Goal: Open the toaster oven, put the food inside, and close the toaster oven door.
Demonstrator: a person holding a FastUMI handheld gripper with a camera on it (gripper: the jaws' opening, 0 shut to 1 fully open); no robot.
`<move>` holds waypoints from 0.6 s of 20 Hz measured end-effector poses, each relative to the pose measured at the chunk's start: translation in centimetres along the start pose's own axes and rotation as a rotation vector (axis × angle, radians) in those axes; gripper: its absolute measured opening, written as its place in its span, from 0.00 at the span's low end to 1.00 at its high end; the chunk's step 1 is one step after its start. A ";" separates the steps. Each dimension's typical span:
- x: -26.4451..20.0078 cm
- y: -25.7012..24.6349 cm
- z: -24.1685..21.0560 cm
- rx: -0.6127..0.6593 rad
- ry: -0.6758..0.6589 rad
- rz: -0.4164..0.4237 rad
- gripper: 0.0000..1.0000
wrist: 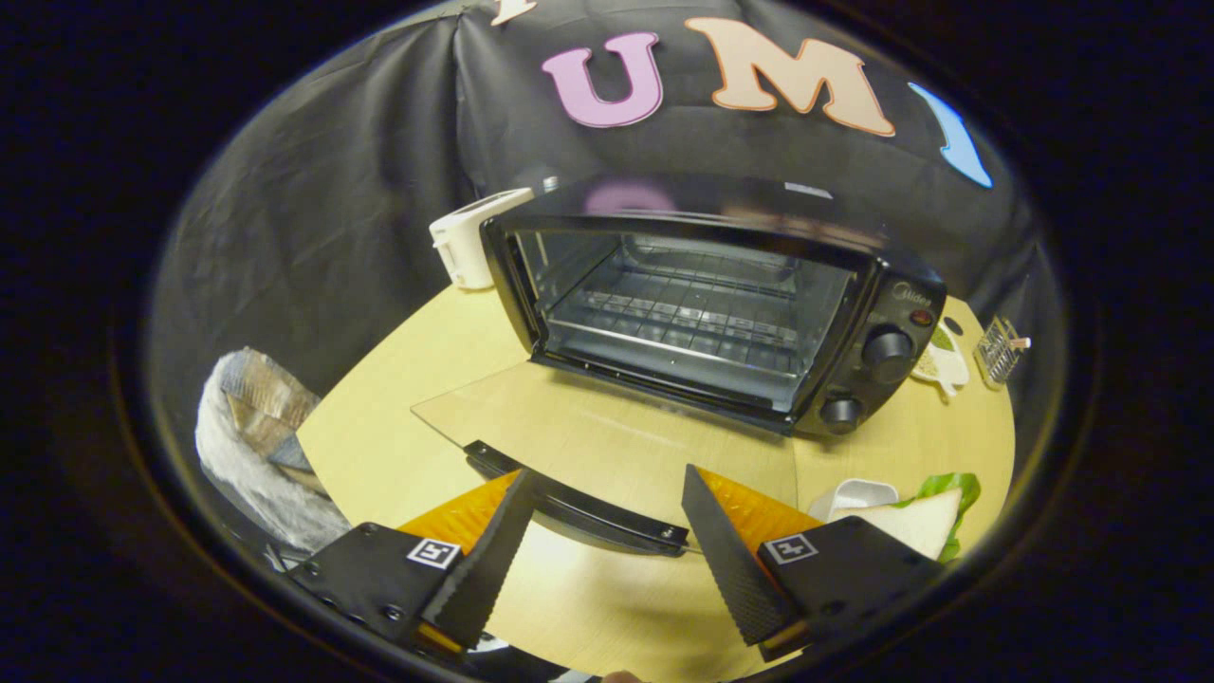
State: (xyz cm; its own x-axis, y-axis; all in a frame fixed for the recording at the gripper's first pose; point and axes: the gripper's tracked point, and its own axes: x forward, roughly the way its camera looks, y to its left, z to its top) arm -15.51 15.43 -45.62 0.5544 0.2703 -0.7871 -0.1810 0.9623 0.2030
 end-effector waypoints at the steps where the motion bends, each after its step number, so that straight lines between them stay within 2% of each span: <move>1: 0.2 0.0 -0.4 -0.002 0.004 0.001 1.00; 9: 1.7 0.1 -4.2 0.021 0.072 0.031 1.00; 12: 1.0 -0.3 -3.4 0.048 0.029 0.044 0.98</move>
State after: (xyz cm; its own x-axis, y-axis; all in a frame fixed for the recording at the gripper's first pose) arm -17.64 15.31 -48.47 0.5224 0.3123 -0.7934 -0.1652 0.9500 0.2651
